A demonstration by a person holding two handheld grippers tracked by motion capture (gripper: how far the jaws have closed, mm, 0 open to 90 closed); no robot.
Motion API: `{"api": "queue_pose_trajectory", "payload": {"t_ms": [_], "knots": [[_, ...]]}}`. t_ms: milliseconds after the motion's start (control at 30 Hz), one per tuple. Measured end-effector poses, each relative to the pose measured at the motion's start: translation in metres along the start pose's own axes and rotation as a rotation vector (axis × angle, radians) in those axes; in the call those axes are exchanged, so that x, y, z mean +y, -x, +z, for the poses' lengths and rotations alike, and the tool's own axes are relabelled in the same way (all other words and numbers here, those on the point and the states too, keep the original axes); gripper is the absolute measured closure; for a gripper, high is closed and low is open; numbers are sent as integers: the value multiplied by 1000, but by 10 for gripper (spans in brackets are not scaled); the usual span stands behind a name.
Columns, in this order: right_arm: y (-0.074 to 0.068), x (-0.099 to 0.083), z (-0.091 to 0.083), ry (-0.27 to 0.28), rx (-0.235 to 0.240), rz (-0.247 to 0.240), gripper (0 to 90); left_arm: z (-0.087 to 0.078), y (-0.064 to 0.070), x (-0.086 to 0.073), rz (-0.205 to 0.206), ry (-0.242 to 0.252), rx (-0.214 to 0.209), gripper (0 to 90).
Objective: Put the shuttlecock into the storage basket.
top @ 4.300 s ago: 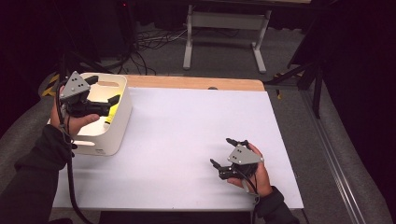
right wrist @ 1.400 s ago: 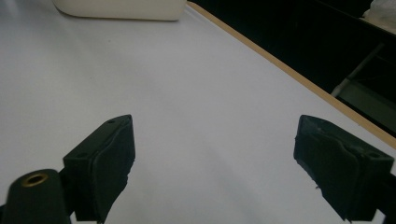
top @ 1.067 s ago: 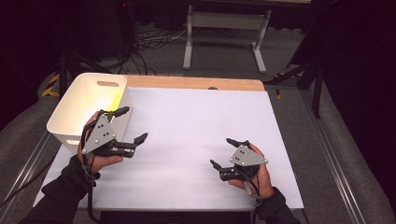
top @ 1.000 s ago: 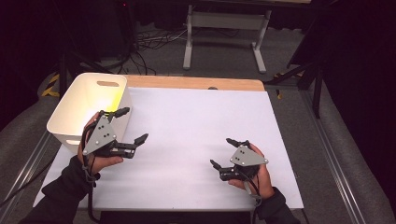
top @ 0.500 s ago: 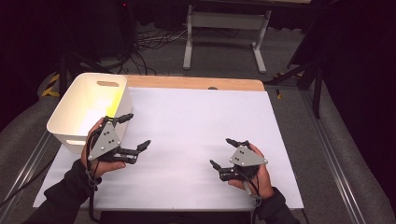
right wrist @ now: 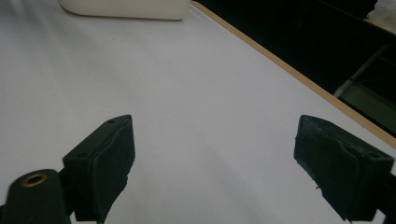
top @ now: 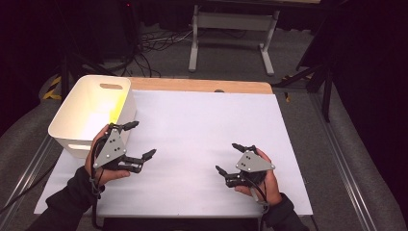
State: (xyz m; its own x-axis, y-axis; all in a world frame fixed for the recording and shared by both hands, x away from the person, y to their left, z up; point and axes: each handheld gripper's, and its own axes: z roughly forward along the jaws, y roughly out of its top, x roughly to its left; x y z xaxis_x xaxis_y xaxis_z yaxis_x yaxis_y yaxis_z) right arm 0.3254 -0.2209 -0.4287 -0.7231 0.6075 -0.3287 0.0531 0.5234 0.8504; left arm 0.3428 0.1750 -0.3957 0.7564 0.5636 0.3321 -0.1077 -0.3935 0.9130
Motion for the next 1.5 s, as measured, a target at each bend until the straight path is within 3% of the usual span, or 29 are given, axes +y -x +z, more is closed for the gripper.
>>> {"api": "queue_pose_trajectory", "payload": {"t_ms": [333,500,1167,1500], "knots": [[-1,0,1,-1,2,0,131,6,8,-11,7,-24,-31,50],[-1,0,1,-3,4,-3,131,7,11,-14,21,-42,-26,53],[-1,0,0,-3,-4,-16,130,9,20,-39,3,-75,-55,55],[-2,0,0,-5,-4,-28,127,3,19,-51,-16,-90,-60,35]]}}
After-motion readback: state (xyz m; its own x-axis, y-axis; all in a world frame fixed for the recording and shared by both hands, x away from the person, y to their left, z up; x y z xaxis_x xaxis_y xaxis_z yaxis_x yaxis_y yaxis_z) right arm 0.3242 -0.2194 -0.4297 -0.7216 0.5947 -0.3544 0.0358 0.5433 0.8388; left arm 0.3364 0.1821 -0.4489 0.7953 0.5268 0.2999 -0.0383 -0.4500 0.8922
